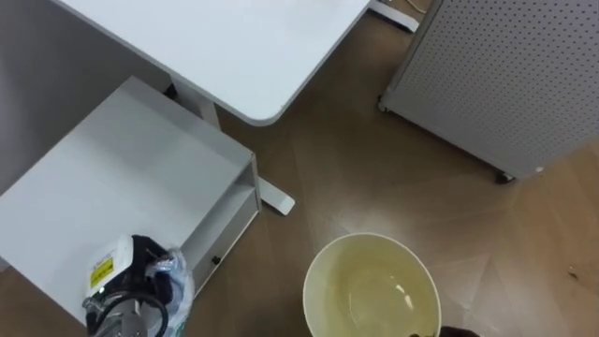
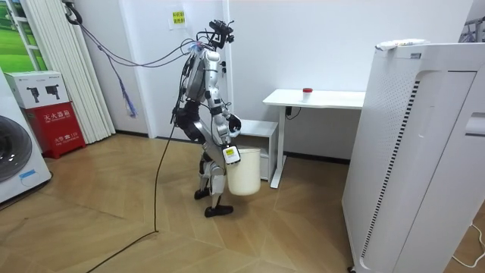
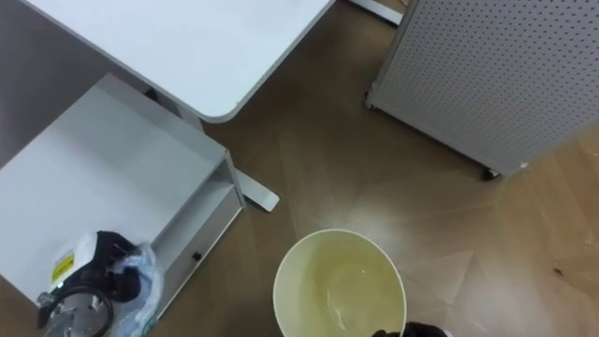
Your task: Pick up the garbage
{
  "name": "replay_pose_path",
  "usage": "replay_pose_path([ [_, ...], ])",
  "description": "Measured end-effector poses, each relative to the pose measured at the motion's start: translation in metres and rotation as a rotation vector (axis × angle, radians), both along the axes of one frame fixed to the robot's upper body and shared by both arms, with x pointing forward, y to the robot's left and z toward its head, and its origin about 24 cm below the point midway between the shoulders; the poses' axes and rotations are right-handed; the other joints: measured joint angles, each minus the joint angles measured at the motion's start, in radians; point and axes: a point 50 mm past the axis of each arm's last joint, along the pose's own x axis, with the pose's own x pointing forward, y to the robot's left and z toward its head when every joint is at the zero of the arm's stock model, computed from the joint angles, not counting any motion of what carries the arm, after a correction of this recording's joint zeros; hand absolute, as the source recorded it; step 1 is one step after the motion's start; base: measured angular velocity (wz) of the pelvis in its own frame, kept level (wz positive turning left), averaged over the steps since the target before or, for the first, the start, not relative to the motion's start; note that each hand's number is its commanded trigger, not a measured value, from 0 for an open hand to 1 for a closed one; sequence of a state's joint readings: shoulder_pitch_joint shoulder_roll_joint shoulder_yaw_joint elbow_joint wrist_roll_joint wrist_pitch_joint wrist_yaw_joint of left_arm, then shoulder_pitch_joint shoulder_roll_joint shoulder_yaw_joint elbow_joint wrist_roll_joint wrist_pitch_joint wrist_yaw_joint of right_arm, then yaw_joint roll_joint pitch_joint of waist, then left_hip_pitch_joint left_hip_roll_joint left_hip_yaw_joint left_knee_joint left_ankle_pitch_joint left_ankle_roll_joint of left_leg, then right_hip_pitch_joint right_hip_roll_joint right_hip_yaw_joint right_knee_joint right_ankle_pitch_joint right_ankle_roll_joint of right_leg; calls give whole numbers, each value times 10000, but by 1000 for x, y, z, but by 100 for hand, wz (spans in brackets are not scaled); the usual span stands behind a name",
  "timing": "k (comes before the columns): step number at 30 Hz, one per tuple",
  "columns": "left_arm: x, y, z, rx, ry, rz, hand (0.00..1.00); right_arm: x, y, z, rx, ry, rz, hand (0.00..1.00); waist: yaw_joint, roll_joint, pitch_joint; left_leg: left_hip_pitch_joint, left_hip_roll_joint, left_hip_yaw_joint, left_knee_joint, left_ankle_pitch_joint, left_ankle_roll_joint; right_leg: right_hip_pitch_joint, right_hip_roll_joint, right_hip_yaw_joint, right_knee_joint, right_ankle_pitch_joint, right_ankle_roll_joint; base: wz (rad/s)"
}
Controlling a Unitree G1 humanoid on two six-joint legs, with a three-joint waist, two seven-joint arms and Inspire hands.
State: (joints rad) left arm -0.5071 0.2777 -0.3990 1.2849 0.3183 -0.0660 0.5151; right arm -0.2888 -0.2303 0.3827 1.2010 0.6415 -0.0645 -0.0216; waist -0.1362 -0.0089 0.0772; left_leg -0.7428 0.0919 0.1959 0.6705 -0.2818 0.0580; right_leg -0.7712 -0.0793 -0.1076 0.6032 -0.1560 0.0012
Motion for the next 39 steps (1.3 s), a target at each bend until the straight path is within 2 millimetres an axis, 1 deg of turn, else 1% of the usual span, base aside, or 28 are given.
replay_pose_path([
  [6,-18,-6,-19,-313,865,130,100,0,2,0,-33,-29,109,100,47,-17,-10,50,10,89,-97,3,-4,-4,15,42,-36,0,0,-1],
  [11,-18,-18,-23,-612,926,43,100,1,5,0,-38,-59,88,100,100,-13,-10,43,79,50,113,-10,-11,57,45,-24,24,1,-5,0],
  [13,-18,-21,-23,-702,878,-83,100,1,8,-1,34,-55,106,100,175,-7,-6,49,192,42,233,-67,-28,127,126,-44,27,21,-38,-4],
  [17,-19,-34,-26,-1126,716,-357,100,-1,13,-4,111,-161,107,100,360,4,0,322,189,33,167,-72,-46,367,108,-85,-36,31,-81,-1],
  [19,-21,-39,-28,-1344,664,-469,100,-2,16,-4,167,-186,122,100,393,8,3,450,192,44,116,-61,-64,500,106,-96,-106,23,-85,0],
  [22,-24,-51,-30,-1798,411,-757,100,-6,19,-7,258,-313,74,100,424,7,1,567,169,79,40,-50,-70,581,96,-58,-151,31,-86,-2],
  [28,-22,-92,-25,-3064,-395,-1730,100,-7,26,-8,388,-547,158,100,498,-13,-11,664,138,200,-106,-34,-59,588,29,-102,-175,40,-78,-2],
  [35,-25,-123,-21,-3557,-735,-2665,100,-9,40,-11,754,-468,465,100,444,-48,-33,718,127,227,-181,-32,-70,607,40,-81,-169,22,-85,-1],
  [36,-24,-129,-19,-3620,-869,-2959,100,-9,42,-11,778,-473,522,100,421,-57,-40,723,34,224,-198,-32,-69,609,23,-69,-179,18,-75,0],
  [37,-23,-132,-17,-3668,-930,-3064,100,-9,42,-11,776,-465,573,100,398,-73,-51,736,4,214,-216,-31,-67,609,6,-53,-177,11,-64,0],
  [39,-23,-140,-15,-3831,-1052,-3315,91,-10,46,-12,897,-371,861,100,303,-117,-90,829,-8,214,-231,-29,-62,706,-31,-60,-159,8,-48,0],
])
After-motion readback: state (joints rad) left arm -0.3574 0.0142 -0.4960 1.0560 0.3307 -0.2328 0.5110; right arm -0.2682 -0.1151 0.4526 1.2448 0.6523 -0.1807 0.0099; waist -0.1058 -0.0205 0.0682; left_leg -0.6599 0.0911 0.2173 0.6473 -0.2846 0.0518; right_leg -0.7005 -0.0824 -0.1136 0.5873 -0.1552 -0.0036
